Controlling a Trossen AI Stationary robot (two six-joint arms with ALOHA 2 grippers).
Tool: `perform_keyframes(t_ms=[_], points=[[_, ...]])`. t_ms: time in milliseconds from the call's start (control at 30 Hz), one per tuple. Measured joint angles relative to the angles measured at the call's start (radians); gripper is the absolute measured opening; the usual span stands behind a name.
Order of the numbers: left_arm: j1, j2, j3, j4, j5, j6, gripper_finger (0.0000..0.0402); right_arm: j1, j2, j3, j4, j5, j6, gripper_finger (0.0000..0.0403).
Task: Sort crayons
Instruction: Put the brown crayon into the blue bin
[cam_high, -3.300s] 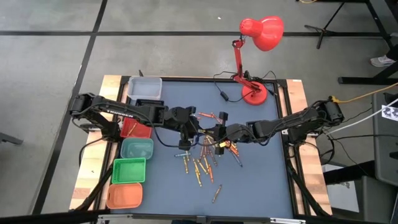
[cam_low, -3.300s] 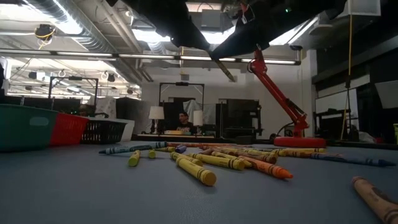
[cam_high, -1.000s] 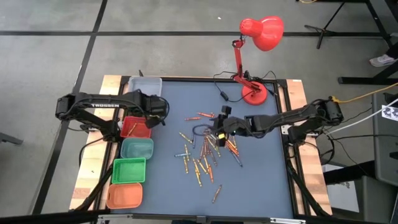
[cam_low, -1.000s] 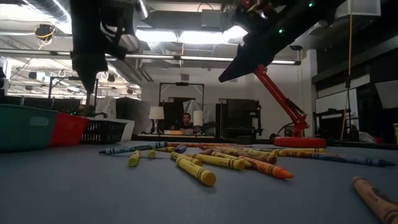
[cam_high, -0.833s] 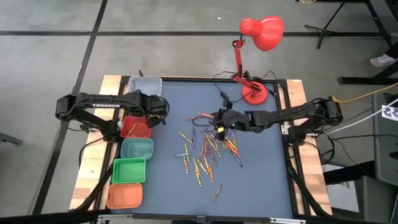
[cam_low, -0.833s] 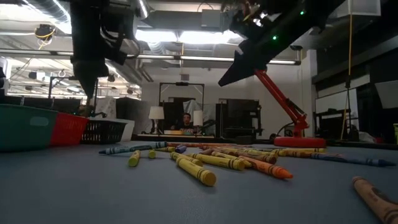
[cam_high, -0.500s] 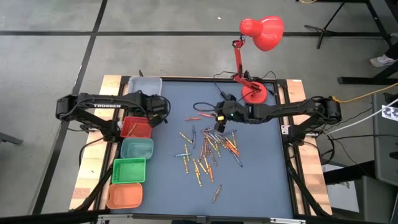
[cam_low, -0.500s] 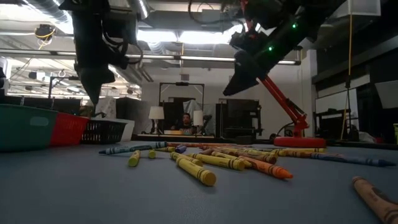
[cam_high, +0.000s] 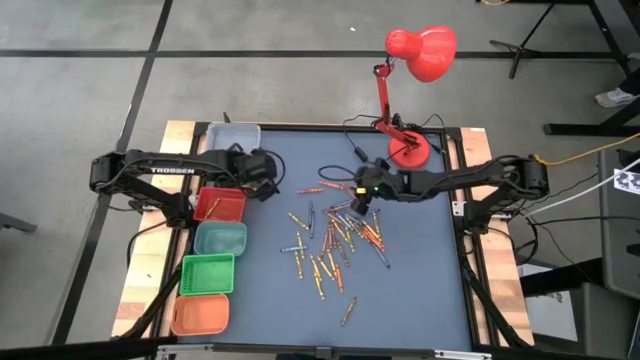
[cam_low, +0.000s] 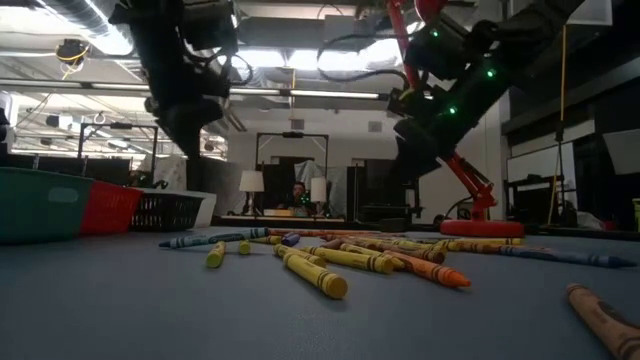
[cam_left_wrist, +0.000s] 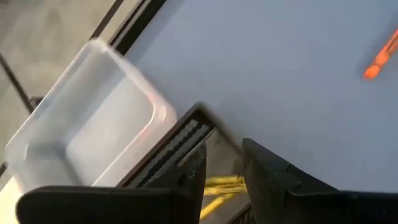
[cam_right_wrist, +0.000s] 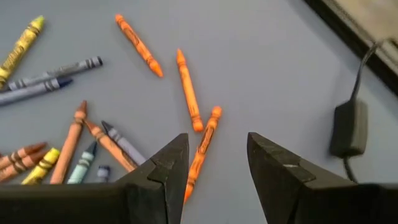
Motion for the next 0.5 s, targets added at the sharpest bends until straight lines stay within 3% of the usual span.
perform_keyframes(t_ms=[300,500], points=[[0.0,0.0,0.0,0.153,0.002,0.051,0.0087,0.0,0.0,-0.044,0.002,-0.01,0.007,0.0161],[0.0,0.0,0.0,0.191,0.026,0.053,0.0087,0.001,0.0,-0.087,0.039,-0.166,-0.051,0.0161]])
